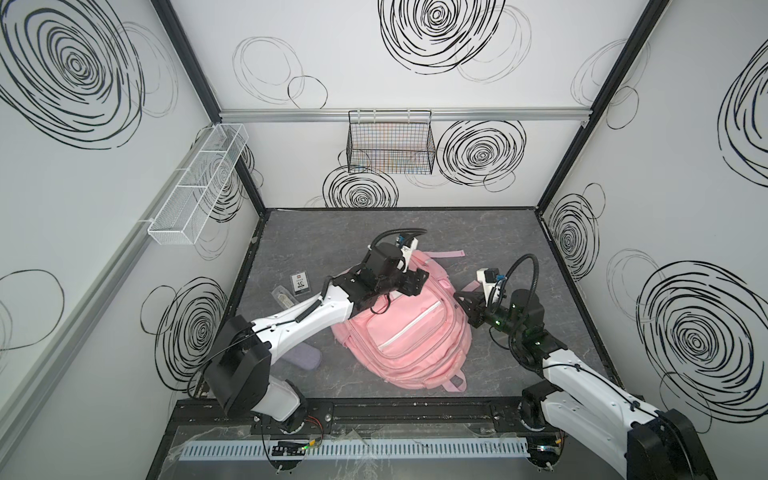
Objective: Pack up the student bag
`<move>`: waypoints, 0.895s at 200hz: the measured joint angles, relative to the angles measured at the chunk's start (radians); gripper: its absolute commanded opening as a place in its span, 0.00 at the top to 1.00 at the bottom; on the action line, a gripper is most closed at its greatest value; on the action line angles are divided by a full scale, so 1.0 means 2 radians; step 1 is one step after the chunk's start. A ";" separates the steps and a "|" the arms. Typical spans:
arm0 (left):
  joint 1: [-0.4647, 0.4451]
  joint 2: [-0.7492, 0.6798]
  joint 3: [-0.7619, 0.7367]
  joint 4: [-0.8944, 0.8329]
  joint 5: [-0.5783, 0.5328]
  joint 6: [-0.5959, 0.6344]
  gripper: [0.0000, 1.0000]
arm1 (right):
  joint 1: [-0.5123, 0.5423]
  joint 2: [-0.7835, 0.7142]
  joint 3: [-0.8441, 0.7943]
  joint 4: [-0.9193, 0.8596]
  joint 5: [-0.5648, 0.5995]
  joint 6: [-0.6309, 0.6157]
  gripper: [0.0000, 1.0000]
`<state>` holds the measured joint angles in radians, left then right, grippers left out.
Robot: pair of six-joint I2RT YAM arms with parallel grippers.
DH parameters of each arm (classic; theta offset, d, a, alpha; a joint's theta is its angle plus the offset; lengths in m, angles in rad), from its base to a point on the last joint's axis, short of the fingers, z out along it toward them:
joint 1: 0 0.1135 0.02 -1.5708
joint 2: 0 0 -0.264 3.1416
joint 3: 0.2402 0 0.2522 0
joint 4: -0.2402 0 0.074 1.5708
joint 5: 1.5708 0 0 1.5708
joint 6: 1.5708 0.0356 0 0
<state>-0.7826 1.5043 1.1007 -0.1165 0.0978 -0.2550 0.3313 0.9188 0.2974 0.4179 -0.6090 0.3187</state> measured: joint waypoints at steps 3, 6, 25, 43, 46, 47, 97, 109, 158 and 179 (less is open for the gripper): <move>-0.006 0.002 0.001 -0.007 0.001 0.007 0.27 | -0.001 0.002 0.002 0.000 -0.002 -0.001 1.00; -0.015 0.006 0.002 -0.015 0.000 0.014 0.27 | -0.001 0.004 0.003 0.000 -0.004 -0.001 1.00; -0.059 0.035 0.003 -0.061 -0.010 0.045 0.27 | -0.003 0.010 0.010 -0.001 -0.014 -0.003 1.00; -0.081 0.059 0.006 -0.088 -0.020 0.058 0.29 | -0.003 0.010 0.010 -0.010 -0.020 -0.006 1.00; -0.083 0.060 0.007 -0.091 -0.020 0.060 0.29 | -0.003 0.010 0.010 -0.013 -0.020 -0.006 1.00; -0.083 0.061 0.008 -0.092 -0.021 0.060 0.29 | -0.003 0.010 0.010 -0.013 -0.020 -0.006 1.00; -0.087 0.062 0.033 -0.115 -0.022 0.061 0.28 | -0.003 -0.004 0.010 -0.016 -0.021 -0.008 1.00; -0.087 0.062 0.033 -0.115 -0.020 0.056 0.27 | -0.003 -0.004 0.010 -0.016 -0.021 -0.008 1.00; -0.093 0.062 0.033 -0.117 -0.027 0.045 0.27 | -0.003 -0.003 0.010 -0.016 -0.023 -0.008 1.00; -0.098 0.062 0.033 -0.117 -0.032 0.041 0.27 | -0.003 -0.003 0.010 -0.016 -0.025 -0.008 1.00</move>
<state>-0.9779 1.6279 1.1675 -0.3508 0.0330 -0.1722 0.3252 0.9123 0.3176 0.3859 -0.6594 0.3023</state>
